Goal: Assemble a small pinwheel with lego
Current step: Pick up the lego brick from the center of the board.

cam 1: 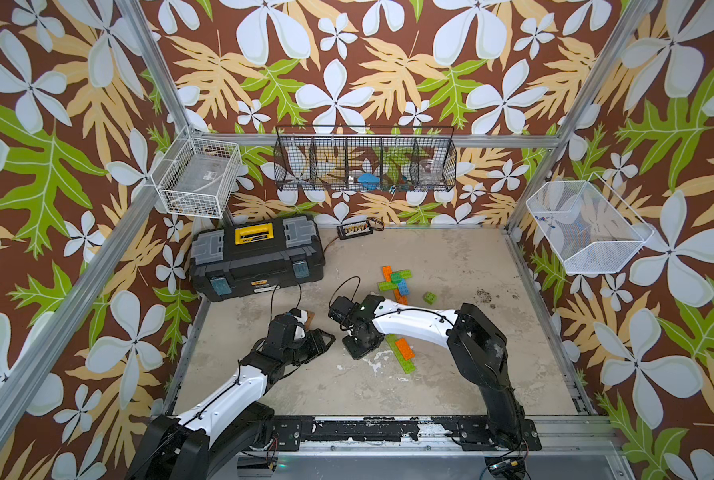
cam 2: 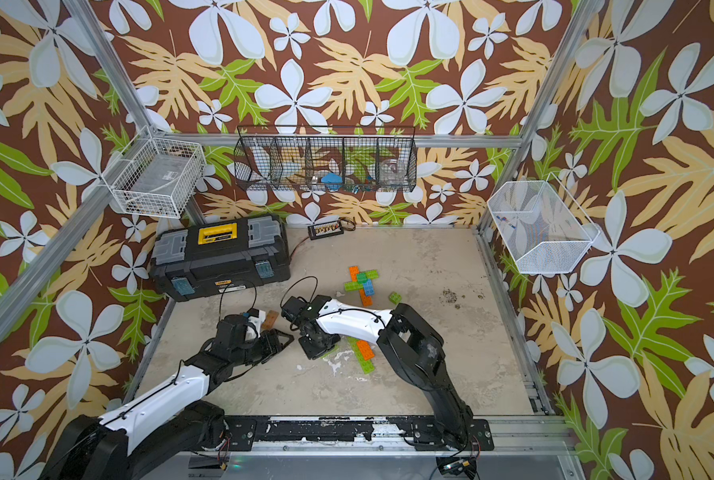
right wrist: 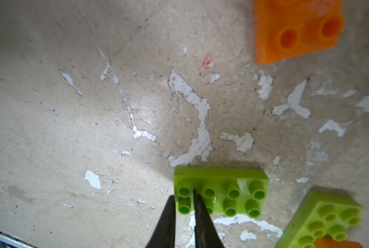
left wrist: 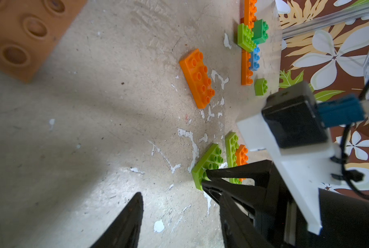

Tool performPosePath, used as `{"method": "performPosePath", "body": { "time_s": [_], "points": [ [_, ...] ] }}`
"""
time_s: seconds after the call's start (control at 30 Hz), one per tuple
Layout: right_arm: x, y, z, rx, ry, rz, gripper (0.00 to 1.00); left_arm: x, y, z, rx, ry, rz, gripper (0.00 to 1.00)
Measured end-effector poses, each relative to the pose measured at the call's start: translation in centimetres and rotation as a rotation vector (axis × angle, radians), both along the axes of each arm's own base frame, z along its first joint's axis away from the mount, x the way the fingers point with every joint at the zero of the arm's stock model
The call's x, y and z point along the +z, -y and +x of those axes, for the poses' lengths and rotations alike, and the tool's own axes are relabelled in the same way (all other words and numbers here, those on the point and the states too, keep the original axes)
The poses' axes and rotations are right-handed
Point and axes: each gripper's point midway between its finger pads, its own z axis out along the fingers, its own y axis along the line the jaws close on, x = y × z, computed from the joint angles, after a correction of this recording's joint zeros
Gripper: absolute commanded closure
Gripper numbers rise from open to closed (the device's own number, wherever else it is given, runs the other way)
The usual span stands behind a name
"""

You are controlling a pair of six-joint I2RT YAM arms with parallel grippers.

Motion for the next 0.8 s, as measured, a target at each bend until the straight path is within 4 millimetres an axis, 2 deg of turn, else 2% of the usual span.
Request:
{"method": "performPosePath", "body": {
  "time_s": [0.47,0.8],
  "points": [
    [-0.64,0.17,-0.31,0.008,-0.005,-0.018,0.81,-0.14,0.01,-0.04,-0.001,-0.005,0.001,0.41],
    [-0.71,0.39,-0.68,0.051,0.047,-0.059,0.87,-0.43,-0.07,-0.23,-0.001,-0.011,0.003,0.41]
  ]
}}
